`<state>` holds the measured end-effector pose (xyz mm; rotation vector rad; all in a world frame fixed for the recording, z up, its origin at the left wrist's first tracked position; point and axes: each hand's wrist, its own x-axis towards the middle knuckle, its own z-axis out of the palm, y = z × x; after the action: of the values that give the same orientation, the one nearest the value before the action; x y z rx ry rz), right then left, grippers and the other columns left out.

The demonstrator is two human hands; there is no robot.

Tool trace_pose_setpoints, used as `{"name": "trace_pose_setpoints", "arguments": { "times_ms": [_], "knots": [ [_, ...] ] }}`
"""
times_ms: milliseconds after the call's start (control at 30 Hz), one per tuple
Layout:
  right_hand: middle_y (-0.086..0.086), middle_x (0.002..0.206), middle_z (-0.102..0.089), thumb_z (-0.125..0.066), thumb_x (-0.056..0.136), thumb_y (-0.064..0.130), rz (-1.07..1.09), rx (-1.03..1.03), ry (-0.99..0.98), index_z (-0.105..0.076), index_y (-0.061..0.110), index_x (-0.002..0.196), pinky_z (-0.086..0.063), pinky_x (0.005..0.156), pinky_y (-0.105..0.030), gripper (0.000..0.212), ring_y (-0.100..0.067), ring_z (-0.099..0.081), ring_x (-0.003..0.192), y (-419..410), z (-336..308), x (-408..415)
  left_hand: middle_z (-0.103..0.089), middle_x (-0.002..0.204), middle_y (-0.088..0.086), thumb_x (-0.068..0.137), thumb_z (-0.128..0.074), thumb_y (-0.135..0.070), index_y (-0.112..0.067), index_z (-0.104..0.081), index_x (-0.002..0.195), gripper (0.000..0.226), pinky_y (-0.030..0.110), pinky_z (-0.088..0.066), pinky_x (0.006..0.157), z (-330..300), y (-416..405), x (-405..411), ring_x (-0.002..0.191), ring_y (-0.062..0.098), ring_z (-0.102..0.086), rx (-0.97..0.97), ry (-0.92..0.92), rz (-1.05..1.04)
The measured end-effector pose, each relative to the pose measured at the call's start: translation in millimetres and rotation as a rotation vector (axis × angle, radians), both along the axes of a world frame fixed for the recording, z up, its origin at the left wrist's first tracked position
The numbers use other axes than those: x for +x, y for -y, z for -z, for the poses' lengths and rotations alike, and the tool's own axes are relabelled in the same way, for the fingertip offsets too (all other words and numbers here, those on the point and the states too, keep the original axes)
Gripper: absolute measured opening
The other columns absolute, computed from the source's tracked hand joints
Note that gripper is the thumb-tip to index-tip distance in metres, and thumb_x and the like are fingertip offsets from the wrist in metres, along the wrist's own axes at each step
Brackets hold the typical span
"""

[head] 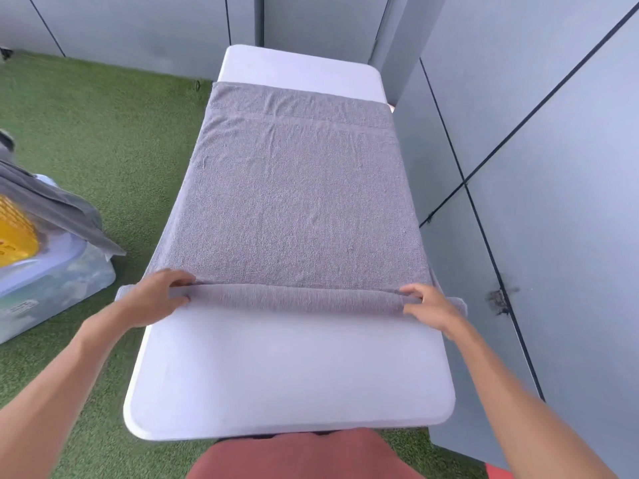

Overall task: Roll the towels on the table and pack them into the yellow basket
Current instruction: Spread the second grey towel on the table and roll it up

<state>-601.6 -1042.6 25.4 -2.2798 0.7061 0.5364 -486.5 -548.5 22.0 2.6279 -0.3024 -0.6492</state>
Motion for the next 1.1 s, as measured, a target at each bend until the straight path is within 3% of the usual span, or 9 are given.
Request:
{"name": "trace_pose_setpoints", "arguments": {
  "times_ms": [100, 200, 267, 333, 433, 667, 800, 900, 1100],
  "knots": [
    [-0.007, 0.113, -0.056, -0.067, 0.078, 0.003, 0.117, -0.137, 0.291, -0.065, 0.019, 0.102, -0.042, 0.086, -0.028, 0.029, -0.022, -0.056, 0.105, -8.7, 5.9, 1.0, -0.057, 0.1, 0.009, 0.081, -0.073, -0.012, -0.021, -0.068, 0.095, 0.018, 0.046, -0.043, 0.083, 10.8, 1.6, -4.6, 0.096, 0.037, -0.053, -0.002, 0.3, -0.181],
    [-0.01, 0.117, -0.056, -0.071, 0.081, 0.013, -0.055, -0.619, 0.433, -0.071, 0.016, 0.098, -0.034, 0.094, -0.041, 0.017, -0.03, -0.047, 0.116, -28.5, 17.2, -17.3, -0.056, 0.097, 0.012, 0.085, -0.067, -0.011, -0.013, -0.067, 0.099, 0.014, 0.05, -0.044, 0.074, 23.8, 11.1, -25.5, 0.089, 0.036, -0.05, 0.094, 0.542, -0.16],
    [-0.008, 0.122, -0.057, -0.074, 0.078, 0.028, -0.181, -0.815, 0.401, -0.068, 0.015, 0.108, -0.037, 0.087, -0.046, 0.034, -0.03, -0.046, 0.117, -41.9, 26.2, -32.1, -0.055, 0.103, 0.016, 0.082, -0.07, -0.008, -0.006, -0.064, 0.108, 0.026, 0.052, -0.046, 0.077, 33.4, 15.2, -38.4, 0.091, 0.038, -0.05, 0.062, 0.58, -0.096],
    [-0.008, 0.126, -0.054, -0.074, 0.074, 0.036, -0.262, -0.813, 0.325, -0.059, 0.009, 0.122, -0.04, 0.088, -0.047, 0.058, -0.03, -0.044, 0.119, -47.6, 33.5, -38.2, -0.054, 0.115, 0.02, 0.076, -0.077, -0.012, 0.0, -0.057, 0.119, 0.049, 0.053, -0.045, 0.09, 42.1, 15.6, -41.2, 0.102, 0.041, -0.049, 0.058, 0.542, -0.007],
    [-0.007, 0.119, -0.057, -0.079, 0.071, 0.024, -0.244, -0.761, 0.276, -0.057, 0.008, 0.119, -0.043, 0.092, -0.047, 0.055, -0.031, -0.046, 0.117, -43.8, 34.4, -21.7, -0.052, 0.121, 0.02, 0.069, -0.082, -0.006, 0.001, -0.049, 0.127, 0.067, 0.052, -0.044, 0.097, 46.9, 16.9, -29.1, 0.111, 0.042, -0.048, 0.096, 0.453, 0.064],
    [0.0, 0.12, -0.057, -0.056, 0.093, 0.031, -0.336, -0.68, 0.095, -0.056, 0.017, 0.117, -0.036, 0.098, -0.04, 0.028, -0.023, -0.045, 0.123, -24.9, 17.6, -8.6, -0.062, 0.104, 0.014, 0.078, -0.058, 0.01, -0.007, -0.06, 0.117, 0.042, 0.047, -0.045, 0.087, 36.8, 16.3, -3.5, 0.103, 0.036, -0.053, 0.171, 0.309, 0.023],
    [0.004, 0.102, -0.063, -0.061, 0.086, 0.045, -0.282, -0.259, -0.078, -0.06, 0.024, 0.106, -0.046, 0.087, -0.039, 0.028, -0.022, -0.059, 0.104, -1.7, 7.3, -16.3, -0.061, 0.119, 0.014, 0.085, -0.054, 0.003, -0.01, -0.057, 0.126, 0.044, 0.033, -0.041, 0.088, 24.7, 6.3, 4.9, 0.111, 0.032, -0.054, 0.097, -0.03, -0.001],
    [0.006, 0.114, -0.055, -0.07, 0.083, 0.036, -0.056, -0.053, 0.028, -0.053, 0.026, 0.119, -0.044, 0.087, -0.033, 0.041, -0.018, -0.054, 0.108, 2.4, 3.1, -11.6, -0.06, 0.109, 0.017, 0.081, -0.059, 0.007, -0.006, -0.06, 0.118, 0.039, 0.035, -0.041, 0.081, 13.5, 8.8, 10.1, 0.1, 0.035, -0.056, -0.059, 0.057, -0.163],
    [-0.012, 0.117, -0.056, -0.06, 0.089, 0.015, -0.126, -0.678, 0.465, -0.07, 0.007, 0.093, -0.038, 0.095, -0.042, 0.013, -0.034, -0.048, 0.115, -35.7, 19.5, -20.7, -0.057, 0.1, 0.015, 0.084, -0.065, -0.006, -0.007, -0.066, 0.099, 0.015, 0.051, -0.043, 0.073, 25.0, 24.7, -23.4, 0.091, 0.039, -0.05, 0.102, 0.519, -0.131]
  ]
}}
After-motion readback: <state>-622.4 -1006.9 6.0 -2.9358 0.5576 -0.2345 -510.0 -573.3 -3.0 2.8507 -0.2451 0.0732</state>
